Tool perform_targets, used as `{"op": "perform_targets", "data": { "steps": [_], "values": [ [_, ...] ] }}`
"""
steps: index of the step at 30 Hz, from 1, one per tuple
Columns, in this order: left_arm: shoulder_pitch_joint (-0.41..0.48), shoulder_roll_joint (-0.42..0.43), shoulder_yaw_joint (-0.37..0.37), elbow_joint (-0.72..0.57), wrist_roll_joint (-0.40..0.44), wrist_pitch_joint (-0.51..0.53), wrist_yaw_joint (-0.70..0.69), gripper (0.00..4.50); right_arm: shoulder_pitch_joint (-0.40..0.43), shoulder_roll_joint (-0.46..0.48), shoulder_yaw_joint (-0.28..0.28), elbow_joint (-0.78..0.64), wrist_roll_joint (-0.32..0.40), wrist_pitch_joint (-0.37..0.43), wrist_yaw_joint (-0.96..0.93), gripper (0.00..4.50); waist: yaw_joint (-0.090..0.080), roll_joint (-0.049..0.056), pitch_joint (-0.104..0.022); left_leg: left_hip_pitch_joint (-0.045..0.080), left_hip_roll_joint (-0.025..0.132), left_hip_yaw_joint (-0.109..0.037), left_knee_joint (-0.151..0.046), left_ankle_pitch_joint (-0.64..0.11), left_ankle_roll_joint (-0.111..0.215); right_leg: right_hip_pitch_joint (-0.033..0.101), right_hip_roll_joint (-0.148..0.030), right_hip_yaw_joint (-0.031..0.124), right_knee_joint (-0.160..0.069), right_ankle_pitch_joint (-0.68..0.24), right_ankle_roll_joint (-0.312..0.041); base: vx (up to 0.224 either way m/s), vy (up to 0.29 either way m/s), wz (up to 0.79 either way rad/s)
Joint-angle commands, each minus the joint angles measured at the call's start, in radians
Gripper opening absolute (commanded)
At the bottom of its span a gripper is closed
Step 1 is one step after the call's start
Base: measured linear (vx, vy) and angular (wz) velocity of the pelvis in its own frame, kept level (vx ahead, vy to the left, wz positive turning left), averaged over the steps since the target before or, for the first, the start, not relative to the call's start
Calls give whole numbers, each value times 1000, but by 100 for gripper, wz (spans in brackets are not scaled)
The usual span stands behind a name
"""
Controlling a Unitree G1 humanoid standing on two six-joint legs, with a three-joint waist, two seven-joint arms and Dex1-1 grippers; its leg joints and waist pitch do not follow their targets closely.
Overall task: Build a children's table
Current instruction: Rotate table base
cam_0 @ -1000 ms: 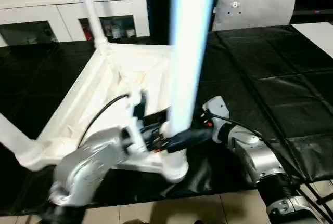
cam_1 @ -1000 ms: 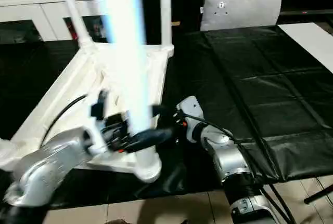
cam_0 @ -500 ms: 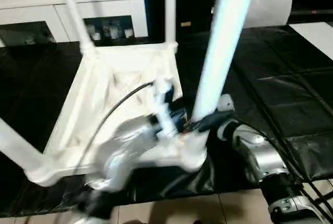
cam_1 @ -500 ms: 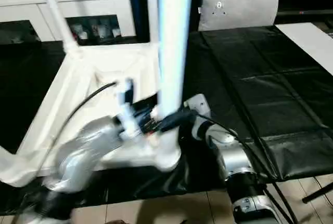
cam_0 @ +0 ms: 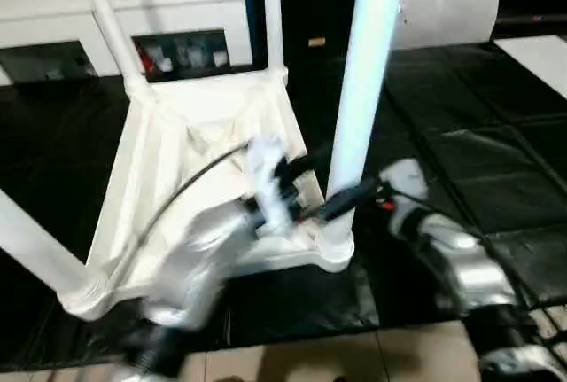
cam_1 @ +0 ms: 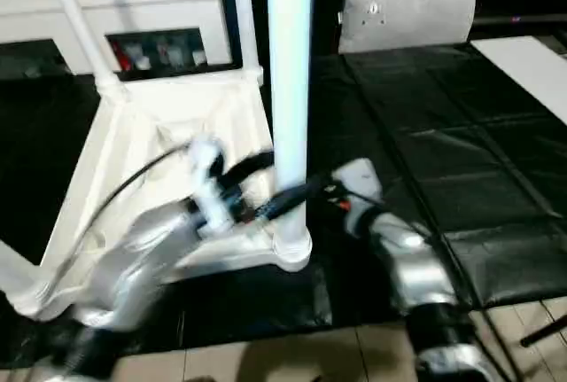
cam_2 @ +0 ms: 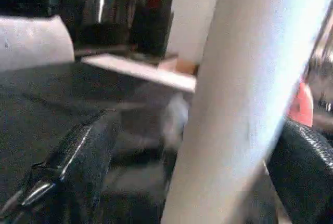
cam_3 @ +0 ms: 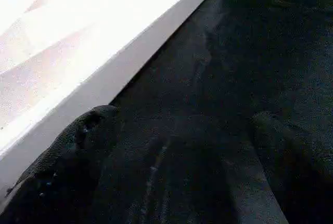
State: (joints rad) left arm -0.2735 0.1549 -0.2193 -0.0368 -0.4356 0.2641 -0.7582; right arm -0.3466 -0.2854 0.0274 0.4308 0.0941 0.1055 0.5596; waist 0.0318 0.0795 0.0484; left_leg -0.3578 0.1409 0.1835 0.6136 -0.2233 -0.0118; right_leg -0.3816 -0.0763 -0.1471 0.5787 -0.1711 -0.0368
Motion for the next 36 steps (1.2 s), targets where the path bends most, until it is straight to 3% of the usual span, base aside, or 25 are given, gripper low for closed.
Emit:
{"op": "perform_targets", "data": {
  "steps": [1,3,6,10,11,12,15,21,29,35,36],
  "values": [
    [2,16,7,6,23,1,-9,449,3,4,-1,-30,17,6,11,450,4,-12,-53,3,96,-50,-76,-226,63,45,-103,77,-95,-449,-82,0,0,0],
    [5,40,11,12,25,10,-26,449,7,0,-2,-39,21,9,20,450,3,-12,-52,4,98,-52,-80,-242,56,45,-102,77,-94,-444,-86,0,0,0],
    [5,142,17,52,58,5,-91,449,30,-33,2,-83,33,19,75,450,4,-16,-53,3,98,-54,-82,-250,54,46,-103,79,-91,-437,-82,0,0,0],
    [4,234,12,73,80,4,-158,449,58,-88,1,-149,62,49,149,450,7,-9,-57,3,97,-54,-82,-212,64,47,-100,82,-81,-378,-87,0,0,0],
    [4,273,7,82,95,4,-192,420,78,-122,5,-191,78,63,199,450,10,-4,-59,4,102,-54,-82,-199,71,48,-102,84,-77,-328,-107,0,0,0],
    [3,283,4,85,100,2,-200,420,85,-134,8,-205,81,66,215,450,12,4,-60,3,103,-55,-81,-194,72,48,-102,84,-72,-309,-115,0,0,0],
    [-19,345,-42,120,164,-27,-247,394,138,-220,26,-311,107,102,325,450,20,-4,-59,1,102,-52,-79,-180,92,51,-103,86,-69,-276,-133,0,0,0],
    [-53,363,-92,154,195,-31,-295,338,176,-292,32,-405,140,151,399,450,33,-4,-54,7,104,-52,-81,-216,69,46,-106,84,-85,-395,-103,0,0,0],
    [-40,337,-115,80,158,66,-313,280,222,-355,23,-472,144,185,434,450,34,-9,-56,4,101,-52,-78,-200,74,48,-108,84,-87,-398,-101,0,0,0],
    [-18,300,-176,66,212,65,-271,238,257,-374,22,-521,171,215,457,450,32,-10,-53,2,97,-52,-76,-207,84,46,-104,78,-97,-450,-71,0,0,0],
    [-19,277,-187,86,258,67,-218,236,270,-377,24,-547,178,228,452,450,31,-11,-53,2,96,-52,-76,-210,84,46,-104,77,-99,-458,-67,0,0,0]
  ]
}}
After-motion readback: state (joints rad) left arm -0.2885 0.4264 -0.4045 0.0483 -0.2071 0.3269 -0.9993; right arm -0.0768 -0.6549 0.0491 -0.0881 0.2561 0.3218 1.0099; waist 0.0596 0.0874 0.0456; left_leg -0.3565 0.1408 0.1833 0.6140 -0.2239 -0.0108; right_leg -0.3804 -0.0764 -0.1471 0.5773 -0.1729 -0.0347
